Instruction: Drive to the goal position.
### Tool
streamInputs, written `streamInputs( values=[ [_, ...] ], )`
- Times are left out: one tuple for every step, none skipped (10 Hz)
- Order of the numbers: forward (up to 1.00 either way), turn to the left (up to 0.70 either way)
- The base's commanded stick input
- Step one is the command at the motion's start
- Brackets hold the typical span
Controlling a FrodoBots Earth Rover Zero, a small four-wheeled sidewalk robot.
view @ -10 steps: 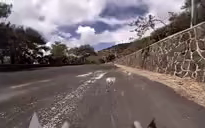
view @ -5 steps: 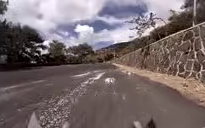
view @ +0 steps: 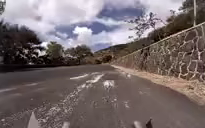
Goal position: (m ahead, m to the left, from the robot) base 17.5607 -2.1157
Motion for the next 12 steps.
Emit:
streamInputs(
  values=[
    [0.50, 0.00],
    [0.50, 0.00],
    [0.50, 0.00],
    [0.50, 0.00],
    [0.50, 0.00],
    [0.50, 0.00],
    [0.50, 0.00],
    [0.50, 0.00],
    [0.50, 0.00],
    [0.50, 0.00],
    [0.50, 0.00],
    [0.50, 0.00]
  ],
)
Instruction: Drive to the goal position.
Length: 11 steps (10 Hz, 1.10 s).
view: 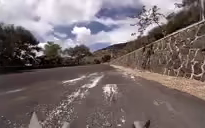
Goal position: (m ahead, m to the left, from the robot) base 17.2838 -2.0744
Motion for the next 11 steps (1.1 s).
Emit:
streamInputs(
  values=[
    [0.50, 0.00],
    [0.50, 0.00],
    [0.50, 0.00],
    [0.50, -0.09],
    [0.50, -0.18],
    [0.50, -0.25],
    [0.50, -0.25],
    [0.50, -0.25],
    [0.50, -0.25],
    [0.50, -0.25],
    [0.50, -0.25]
  ],
)
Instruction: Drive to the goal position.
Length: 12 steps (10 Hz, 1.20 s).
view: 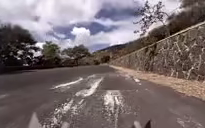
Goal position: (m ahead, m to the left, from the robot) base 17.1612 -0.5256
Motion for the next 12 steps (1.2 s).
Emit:
streamInputs(
  values=[
    [0.50, -0.25],
    [0.50, -0.25],
    [0.50, -0.25],
    [0.50, -0.25],
    [0.50, -0.25],
    [0.50, -0.25],
    [0.50, -0.25],
    [0.50, -0.25],
    [0.50, -0.25],
    [0.50, -0.25],
    [0.50, -0.25],
    [0.50, -0.23]
  ],
)
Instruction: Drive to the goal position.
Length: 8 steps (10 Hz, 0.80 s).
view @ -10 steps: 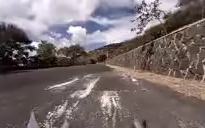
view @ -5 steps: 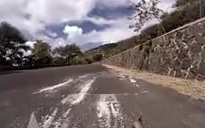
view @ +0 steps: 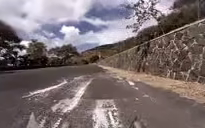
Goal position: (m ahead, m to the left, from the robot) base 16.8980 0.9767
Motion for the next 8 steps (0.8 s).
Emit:
streamInputs(
  values=[
    [0.50, -0.19],
    [0.50, -0.16],
    [0.50, 0.00],
    [0.50, 0.00],
    [0.50, 0.00],
    [0.50, 0.00],
    [0.50, 0.00],
    [0.50, 0.00]
  ],
)
